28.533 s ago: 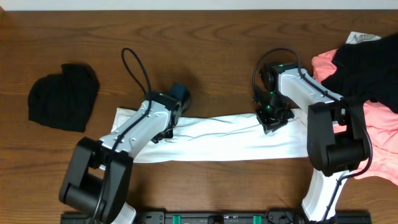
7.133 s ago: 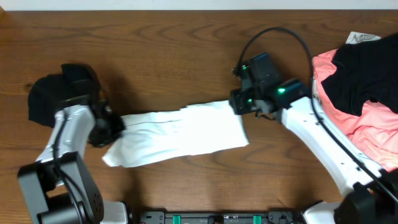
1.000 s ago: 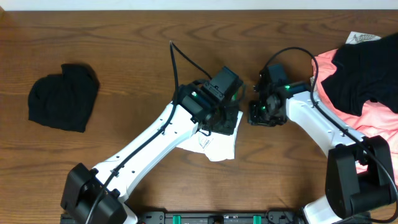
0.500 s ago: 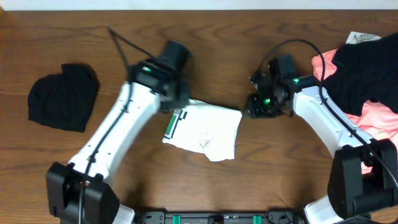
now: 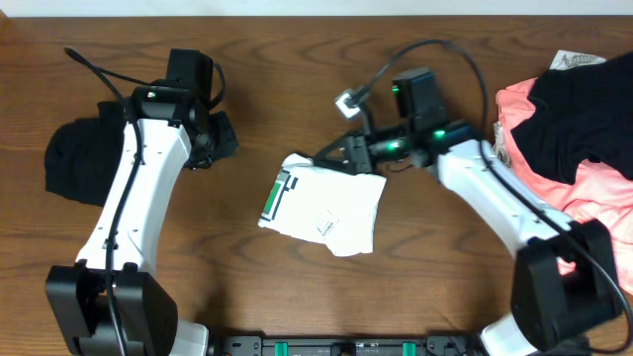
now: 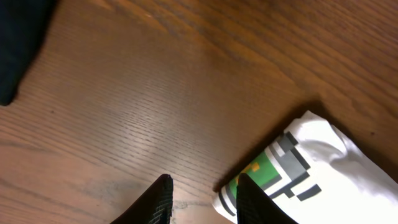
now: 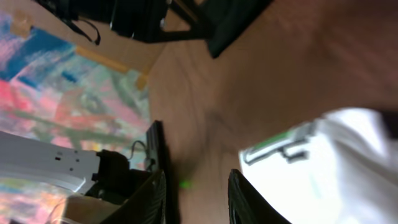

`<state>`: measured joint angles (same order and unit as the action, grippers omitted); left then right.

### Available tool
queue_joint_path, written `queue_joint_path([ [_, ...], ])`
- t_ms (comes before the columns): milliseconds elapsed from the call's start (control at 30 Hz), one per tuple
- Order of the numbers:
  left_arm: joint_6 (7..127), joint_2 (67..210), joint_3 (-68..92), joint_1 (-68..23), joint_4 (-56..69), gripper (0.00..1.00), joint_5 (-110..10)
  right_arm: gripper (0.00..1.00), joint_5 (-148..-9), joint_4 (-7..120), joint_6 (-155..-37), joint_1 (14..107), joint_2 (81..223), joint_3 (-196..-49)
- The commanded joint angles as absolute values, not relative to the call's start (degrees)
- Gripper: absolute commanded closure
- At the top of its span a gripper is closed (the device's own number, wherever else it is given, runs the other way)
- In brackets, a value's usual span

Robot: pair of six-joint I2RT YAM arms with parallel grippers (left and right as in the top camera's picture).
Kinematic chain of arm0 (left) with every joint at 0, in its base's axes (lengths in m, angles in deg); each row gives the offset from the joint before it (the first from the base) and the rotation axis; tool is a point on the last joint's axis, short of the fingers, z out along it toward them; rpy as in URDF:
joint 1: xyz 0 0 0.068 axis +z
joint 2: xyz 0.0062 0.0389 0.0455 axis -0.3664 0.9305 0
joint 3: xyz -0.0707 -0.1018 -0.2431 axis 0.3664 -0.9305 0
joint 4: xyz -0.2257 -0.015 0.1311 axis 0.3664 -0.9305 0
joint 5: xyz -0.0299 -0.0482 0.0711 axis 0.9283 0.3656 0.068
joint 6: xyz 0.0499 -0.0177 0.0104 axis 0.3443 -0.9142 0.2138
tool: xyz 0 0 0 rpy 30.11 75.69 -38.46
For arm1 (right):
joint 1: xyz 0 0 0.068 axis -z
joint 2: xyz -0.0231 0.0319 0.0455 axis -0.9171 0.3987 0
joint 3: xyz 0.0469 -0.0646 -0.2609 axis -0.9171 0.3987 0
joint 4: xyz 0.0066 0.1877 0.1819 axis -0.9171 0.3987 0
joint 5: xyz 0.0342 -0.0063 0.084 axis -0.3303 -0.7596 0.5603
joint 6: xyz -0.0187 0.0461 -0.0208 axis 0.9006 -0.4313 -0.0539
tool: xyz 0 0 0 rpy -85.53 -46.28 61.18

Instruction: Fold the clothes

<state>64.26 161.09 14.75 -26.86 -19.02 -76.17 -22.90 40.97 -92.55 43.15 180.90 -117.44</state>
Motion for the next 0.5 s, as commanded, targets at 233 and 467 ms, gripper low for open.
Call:
queue_joint_path([
  [233, 65.3, 159.9, 15.4, -26.4, -19.3, 0.65, -78.4, 0.68, -23.3, 33.5, -104.3, 35.3, 192.5, -118.1],
  [467, 65.3, 159.9, 15.4, -26.4, -19.4, 0.61, -78.4, 0.69, -24.8, 35.5, -104.2, 35.4, 200.1, -117.2],
])
